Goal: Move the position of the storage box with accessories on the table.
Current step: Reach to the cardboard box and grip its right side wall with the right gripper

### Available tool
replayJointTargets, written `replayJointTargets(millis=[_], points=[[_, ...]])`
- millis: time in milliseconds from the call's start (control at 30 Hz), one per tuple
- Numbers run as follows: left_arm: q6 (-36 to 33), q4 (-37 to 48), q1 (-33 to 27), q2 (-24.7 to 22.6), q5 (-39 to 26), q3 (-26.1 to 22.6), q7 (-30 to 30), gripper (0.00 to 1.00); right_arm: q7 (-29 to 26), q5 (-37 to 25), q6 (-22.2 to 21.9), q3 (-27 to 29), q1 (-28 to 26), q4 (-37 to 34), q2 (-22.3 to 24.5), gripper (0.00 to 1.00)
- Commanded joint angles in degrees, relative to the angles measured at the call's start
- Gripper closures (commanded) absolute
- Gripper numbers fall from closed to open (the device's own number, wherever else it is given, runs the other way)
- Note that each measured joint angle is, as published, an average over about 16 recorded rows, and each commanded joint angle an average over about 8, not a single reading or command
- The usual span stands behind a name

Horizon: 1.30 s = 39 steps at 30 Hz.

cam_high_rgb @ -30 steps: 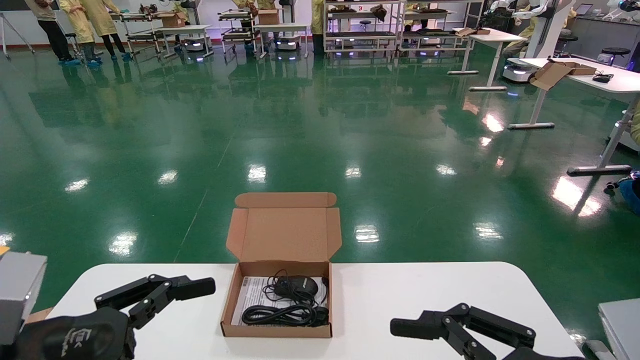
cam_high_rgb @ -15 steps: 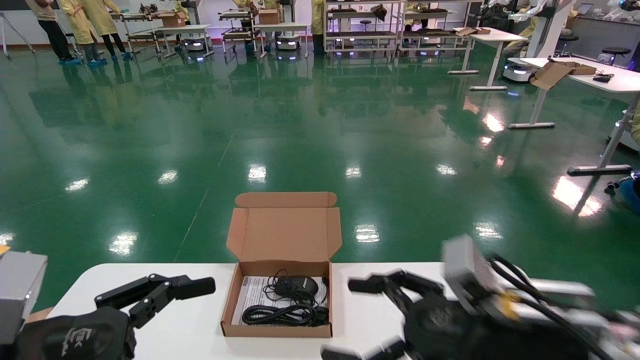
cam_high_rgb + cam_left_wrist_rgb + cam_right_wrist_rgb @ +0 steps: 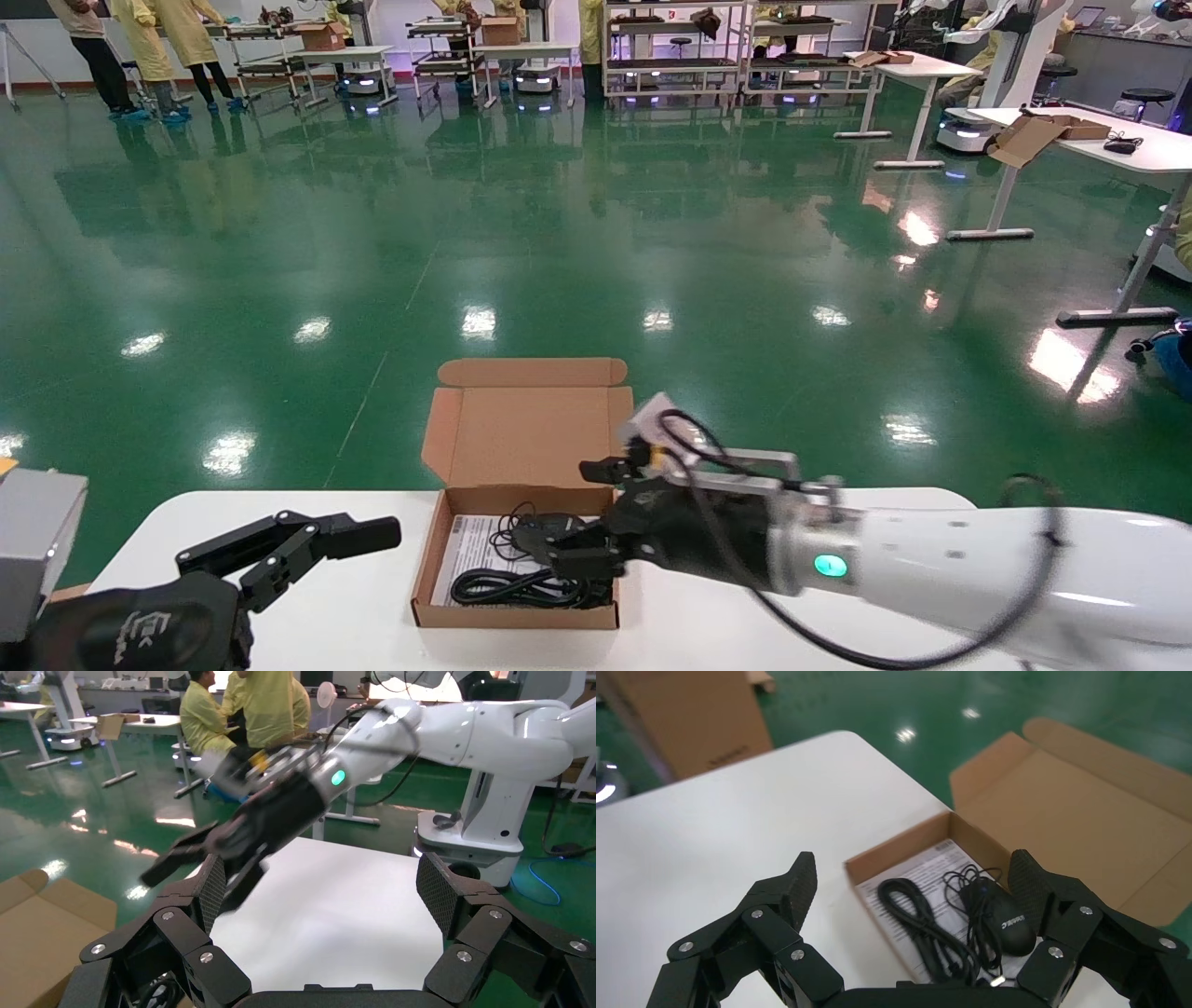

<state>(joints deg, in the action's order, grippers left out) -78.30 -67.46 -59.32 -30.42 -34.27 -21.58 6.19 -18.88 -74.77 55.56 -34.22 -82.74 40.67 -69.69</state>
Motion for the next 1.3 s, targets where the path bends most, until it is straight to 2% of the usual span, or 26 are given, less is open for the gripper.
replayJointTargets(millis=[33, 200, 500, 800, 1100, 1200, 1300], points=[[0.0, 0.0, 0.0, 0.0, 0.0, 0.0, 0.0, 0.00, 1.2, -1.7, -2.8, -0.7, -0.8, -4.0, -3.4, 0.00], [0.0, 0.0, 0.0, 0.0, 0.0, 0.0, 0.0, 0.00, 3.6, -1.7, -8.9, -1.8, -1.1, -11.8, -7.9, 0.00], [0.0, 0.0, 0.0, 0.0, 0.0, 0.0, 0.0, 0.00, 2.8, 2.6, -18.2, -8.0, 0.0, -16.3, -8.9, 0.00], [0.0, 0.0, 0.0, 0.0, 0.0, 0.0, 0.0, 0.00, 2.1, 7.1, -23.5, -13.9, 1.8, -18.1, -8.7, 0.00], [0.0, 0.0, 0.0, 0.0, 0.0, 0.0, 0.0, 0.00, 2.6, 12.8, -27.0, -16.7, 3.2, -18.6, -8.7, 0.01], [0.0, 0.0, 0.0, 0.0, 0.0, 0.0, 0.0, 0.00, 2.7, 14.8, -28.0, -17.4, 3.5, -18.5, -8.7, 0.06], [0.0, 0.0, 0.0, 0.0, 0.0, 0.0, 0.0, 0.00, 3.0, 16.8, -28.9, -18.0, 3.9, -18.3, -8.7, 0.24]])
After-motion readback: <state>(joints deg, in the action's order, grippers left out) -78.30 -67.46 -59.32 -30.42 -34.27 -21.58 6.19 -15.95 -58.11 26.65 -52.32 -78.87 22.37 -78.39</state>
